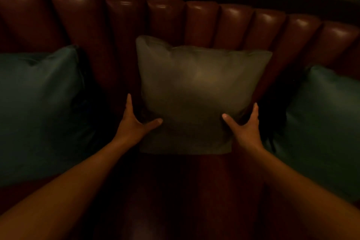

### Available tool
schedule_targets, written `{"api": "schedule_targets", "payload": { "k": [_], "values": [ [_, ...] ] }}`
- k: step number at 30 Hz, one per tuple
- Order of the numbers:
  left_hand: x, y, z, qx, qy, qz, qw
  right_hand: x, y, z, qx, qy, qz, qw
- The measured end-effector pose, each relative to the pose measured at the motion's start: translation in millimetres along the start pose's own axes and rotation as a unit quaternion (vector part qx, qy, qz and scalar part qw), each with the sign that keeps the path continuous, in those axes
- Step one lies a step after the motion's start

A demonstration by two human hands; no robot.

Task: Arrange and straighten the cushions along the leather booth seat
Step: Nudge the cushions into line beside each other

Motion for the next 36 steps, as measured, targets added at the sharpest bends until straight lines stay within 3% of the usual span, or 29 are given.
{"api": "schedule_targets", "payload": {
  "k": [4,6,14,20,23,26,29,33,36],
  "values": [
    [-18,4,-22,0.039,-0.046,-0.029,0.998,-26,11,-16,-0.053,-0.054,0.002,0.997],
    [-21,3,-25,0.030,-0.028,-0.049,0.998,-29,13,-21,-0.057,-0.062,0.009,0.996],
    [-7,-6,-9,0.007,0.038,-0.069,0.997,-33,16,-33,-0.001,-0.053,0.033,0.998],
    [-10,3,-21,-0.044,0.039,-0.094,0.994,-31,11,-32,0.042,-0.002,0.059,0.997],
    [3,22,-19,-0.112,0.108,-0.190,0.969,-14,-16,-21,0.069,0.058,0.133,0.987],
    [19,69,-15,-0.188,0.150,-0.289,0.927,5,-62,-11,0.110,0.122,0.303,0.939],
    [20,114,-23,-0.299,0.160,-0.369,0.865,7,-99,-25,0.170,0.109,0.376,0.904],
    [5,120,-41,-0.459,0.120,-0.304,0.826,0,-115,-52,0.298,0.040,0.362,0.882],
    [-2,112,-44,-0.466,0.116,-0.286,0.829,-8,-109,-58,0.335,0.017,0.346,0.876]
  ]
}}
Point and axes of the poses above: each hand's wrist, its own x-axis away from the middle knuckle, its own z-axis out of the back of the hand, y = z × x, the point moved 5 cm from there along -x, towards the middle knuckle, and after that the axes turned 2 degrees about x, right-handed, at the moved point
